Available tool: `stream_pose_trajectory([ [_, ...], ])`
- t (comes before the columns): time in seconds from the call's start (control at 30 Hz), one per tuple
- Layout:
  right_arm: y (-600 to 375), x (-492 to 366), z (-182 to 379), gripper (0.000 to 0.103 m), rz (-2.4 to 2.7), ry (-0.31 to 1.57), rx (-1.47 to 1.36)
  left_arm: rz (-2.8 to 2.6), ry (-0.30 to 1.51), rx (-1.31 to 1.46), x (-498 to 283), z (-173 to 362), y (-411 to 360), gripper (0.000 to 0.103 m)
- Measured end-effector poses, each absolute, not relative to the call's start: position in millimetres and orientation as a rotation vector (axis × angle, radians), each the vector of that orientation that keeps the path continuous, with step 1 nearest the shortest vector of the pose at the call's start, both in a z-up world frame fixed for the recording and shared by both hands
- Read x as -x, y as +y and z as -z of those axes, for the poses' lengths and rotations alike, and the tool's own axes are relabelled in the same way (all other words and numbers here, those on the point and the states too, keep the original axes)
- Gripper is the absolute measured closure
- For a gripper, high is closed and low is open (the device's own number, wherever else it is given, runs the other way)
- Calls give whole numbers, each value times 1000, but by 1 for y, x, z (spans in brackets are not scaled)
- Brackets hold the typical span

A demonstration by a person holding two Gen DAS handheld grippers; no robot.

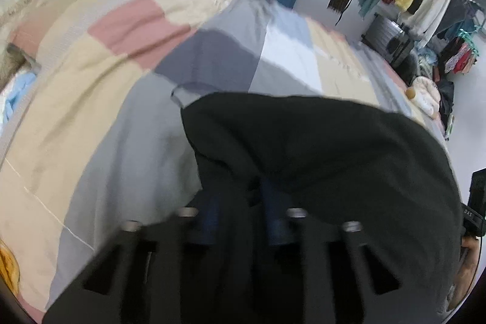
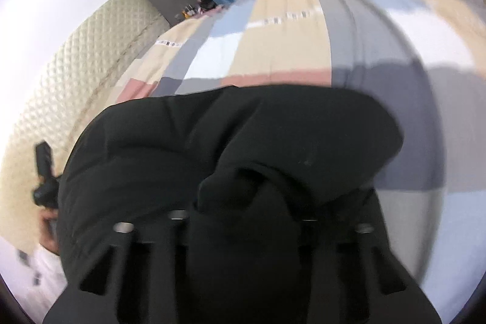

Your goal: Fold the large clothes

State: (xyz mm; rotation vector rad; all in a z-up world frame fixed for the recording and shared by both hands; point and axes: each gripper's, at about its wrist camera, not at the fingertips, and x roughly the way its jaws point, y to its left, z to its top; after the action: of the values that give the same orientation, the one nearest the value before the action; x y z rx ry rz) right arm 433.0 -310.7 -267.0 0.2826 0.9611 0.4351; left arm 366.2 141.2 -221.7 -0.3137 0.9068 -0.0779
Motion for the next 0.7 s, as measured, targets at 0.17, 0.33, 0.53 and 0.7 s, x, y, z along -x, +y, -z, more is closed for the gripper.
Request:
stream_pose_trajectory([
  [0.17,-309,-422,232,92,-345,813,-244,70,718,351,-350,180,152,96],
  [0.33,-316,-432,215,94,-272,728,-254,35,603,347,-354,153,155,96],
  [0.53,-310,-467,245,95,-170,804,-174,-37,718,270,-393,181,145,97],
  [0.7,-318,-484,277,95,-142,883,-199,-45,814,271,-402,204,145,97],
])
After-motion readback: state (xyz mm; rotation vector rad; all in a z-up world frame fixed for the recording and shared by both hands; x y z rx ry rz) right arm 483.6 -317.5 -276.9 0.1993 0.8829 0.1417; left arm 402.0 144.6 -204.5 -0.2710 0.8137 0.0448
